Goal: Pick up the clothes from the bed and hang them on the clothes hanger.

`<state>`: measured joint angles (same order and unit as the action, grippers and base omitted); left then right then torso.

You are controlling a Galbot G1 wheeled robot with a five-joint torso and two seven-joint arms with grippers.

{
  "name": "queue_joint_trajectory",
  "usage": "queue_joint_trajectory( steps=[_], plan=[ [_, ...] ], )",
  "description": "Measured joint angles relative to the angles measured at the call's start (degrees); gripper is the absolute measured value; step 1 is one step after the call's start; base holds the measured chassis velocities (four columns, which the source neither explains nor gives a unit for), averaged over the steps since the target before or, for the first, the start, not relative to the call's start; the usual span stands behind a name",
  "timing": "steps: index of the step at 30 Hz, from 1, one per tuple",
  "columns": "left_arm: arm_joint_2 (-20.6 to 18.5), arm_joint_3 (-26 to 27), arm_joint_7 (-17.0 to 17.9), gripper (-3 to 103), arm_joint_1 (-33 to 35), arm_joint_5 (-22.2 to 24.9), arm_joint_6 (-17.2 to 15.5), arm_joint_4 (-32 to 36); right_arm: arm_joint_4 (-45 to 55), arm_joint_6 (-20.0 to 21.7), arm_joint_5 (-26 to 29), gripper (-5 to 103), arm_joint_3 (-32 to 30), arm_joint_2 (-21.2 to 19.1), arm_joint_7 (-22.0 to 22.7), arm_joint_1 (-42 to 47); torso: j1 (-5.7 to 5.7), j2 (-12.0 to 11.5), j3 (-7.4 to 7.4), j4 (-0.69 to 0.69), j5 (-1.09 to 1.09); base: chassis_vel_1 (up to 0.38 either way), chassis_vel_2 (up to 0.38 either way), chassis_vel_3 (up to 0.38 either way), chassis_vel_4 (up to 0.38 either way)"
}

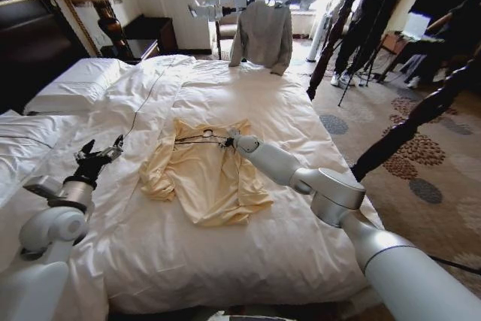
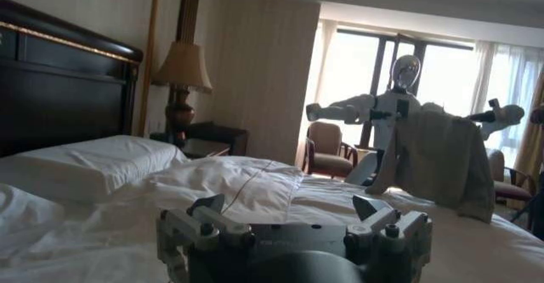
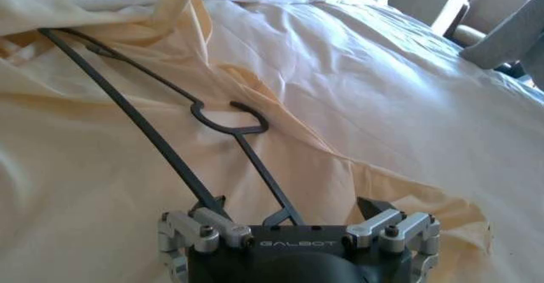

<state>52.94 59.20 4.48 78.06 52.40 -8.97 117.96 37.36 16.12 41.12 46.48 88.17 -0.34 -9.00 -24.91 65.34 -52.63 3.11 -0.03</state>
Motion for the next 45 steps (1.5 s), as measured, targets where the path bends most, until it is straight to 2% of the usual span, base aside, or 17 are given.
queue_joint_trajectory(
  steps=[8, 10, 14, 18, 22, 23, 24, 26, 28, 31, 32, 34, 35, 36, 40, 42, 45],
  plan=[
    [-2.75, -1.18, -0.47, 100, -2.51, 0.99, -4.37, -1.63, 17.88, 6.03, 5.98, 100, 4.59, -10.76, 4.75, 1.47, 0.01, 0.00, 0.01, 0.03, 0.02, 0.000, 0.000, 0.000, 0.000],
    [-3.09, -1.74, -0.44, 100, -3.15, 1.17, -5.11, -2.02, 19.18, 6.32, 6.65, 100, 4.76, -11.76, 5.53, 1.62, 0.00, 0.00, 0.01, 0.02, 0.02, 0.000, 0.000, 0.000, 0.000],
    [-5.26, -6.29, -0.10, 100, -6.99, 3.92, -8.68, -4.24, 26.77, 7.71, 10.85, 100, 3.96, -16.56, 10.64, 2.33, 0.00, 0.00, 0.01, 0.00, 0.03, 0.000, 0.000, 0.000, 0.000],
    [-7.14, -12.03, -0.37, 100, -10.77, 4.82, -8.97, -8.28, 36.43, 10.10, 16.74, 100, 1.65, -21.16, 16.65, 2.87, 0.00, 0.00, 0.01, 0.06, 0.01, 0.000, 0.000, 0.000, 0.000],
    [-7.40, -12.63, -0.56, 100, -10.21, 4.78, -8.58, -10.34, 42.03, 11.05, 19.55, 100, 0.65, -22.59, 18.62, 2.45, 0.00, 0.00, 0.00, 0.05, 0.04, 0.000, 0.000, 0.000, 0.000],
    [-7.37, -13.22, -0.52, 100, -10.39, 4.34, -8.06, -11.67, 44.51, 11.33, 20.47, 100, 0.04, -23.34, 19.52, 2.31, 0.00, 0.00, 0.01, -0.12, 0.06, 0.000, 0.000, 0.000, 0.000],
    [-7.35, -14.85, -0.51, 100, -11.55, 3.71, -7.71, -13.29, 47.10, 11.66, 21.58, 100, -0.53, -24.73, 20.71, 2.35, 0.01, 0.00, 0.01, -0.15, 0.03, 0.000, 0.000, 0.000, 0.000],
    [-7.30, -17.17, -0.52, 100, -13.67, 3.03, -7.41, -15.19, 49.98, 11.92, 22.81, 100, -1.21, -26.80, 22.13, 2.60, 0.01, 0.00, 0.01, -0.14, -0.05, 0.059, 0.043, 0.039, 0.049],
    [-6.93, -24.27, -0.54, 100, -20.97, 1.33, -6.26, -20.53, 55.66, 12.18, 25.14, 100, -2.96, -32.23, 24.21, 3.53, 0.02, 0.01, 0.01, -0.02, -0.01, 0.000, 0.000, 0.000, 0.000],
    [-6.76, -25.92, -0.55, 100, -22.44, 0.98, -6.00, -21.59, 56.45, 12.22, 25.48, 100, -3.23, -33.16, 24.45, 3.69, 0.02, 0.01, 0.01, 0.01, 0.03, 0.000, 0.000, 0.000, 0.000],
    [-5.79, -31.01, -0.59, 100, -27.03, -0.11, -5.18, -25.31, 59.45, 12.35, 26.68, 100, -4.50, -37.12, 25.07, 4.53, 0.01, 0.00, 0.00, 0.11, 0.01, 0.000, 0.000, 0.000, 0.000],
    [-5.55, -31.91, -0.62, 100, -27.95, -0.31, -5.01, -26.00, 60.05, 12.34, 26.88, 100, -4.75, -38.02, 25.17, 4.75, 0.01, 0.00, 0.00, 0.11, 0.02, 0.000, 0.000, 0.000, 0.000],
    [-4.61, -34.94, -0.59, 100, -31.59, -0.83, -4.48, -28.34, 62.17, 11.75, 27.39, 100, -5.80, -41.62, 25.37, 5.60, -0.02, 0.00, 0.00, 0.11, 0.11, 0.000, 0.000, 0.000, 0.000],
    [-3.51, -37.89, -0.58, 100, -35.42, -1.07, -3.89, -30.78, 64.25, 10.49, 27.45, 100, -8.03, -45.27, 25.12, 7.19, -0.02, 0.00, 0.00, 0.06, 0.04, 0.000, 0.000, 0.000, 0.000],
    [-1.51, -43.03, -0.37, 100, -43.09, -2.47, -2.53, -37.22, 67.39, 9.95, 27.93, 100, -13.27, -50.41, 23.65, 10.26, 0.02, 0.01, 0.00, -0.07, 0.01, 0.000, 0.000, 0.000, 0.000],
    [-1.01, -44.30, -0.39, 100, -44.85, -3.07, -2.14, -39.14, 67.93, 9.95, 28.11, 100, -14.16, -51.31, 23.43, 10.76, 0.02, 0.01, 0.01, -0.05, 0.01, 0.000, 0.000, 0.000, 0.000],
    [2.57, -50.60, -0.58, 100, -52.06, -6.09, 0.54, -48.29, 70.49, 9.53, 28.54, 100, -18.08, -56.62, 22.85, 13.71, -0.01, 0.00, 0.00, 0.02, 0.03, 0.000, 0.000, 0.000, 0.000]
  ],
)
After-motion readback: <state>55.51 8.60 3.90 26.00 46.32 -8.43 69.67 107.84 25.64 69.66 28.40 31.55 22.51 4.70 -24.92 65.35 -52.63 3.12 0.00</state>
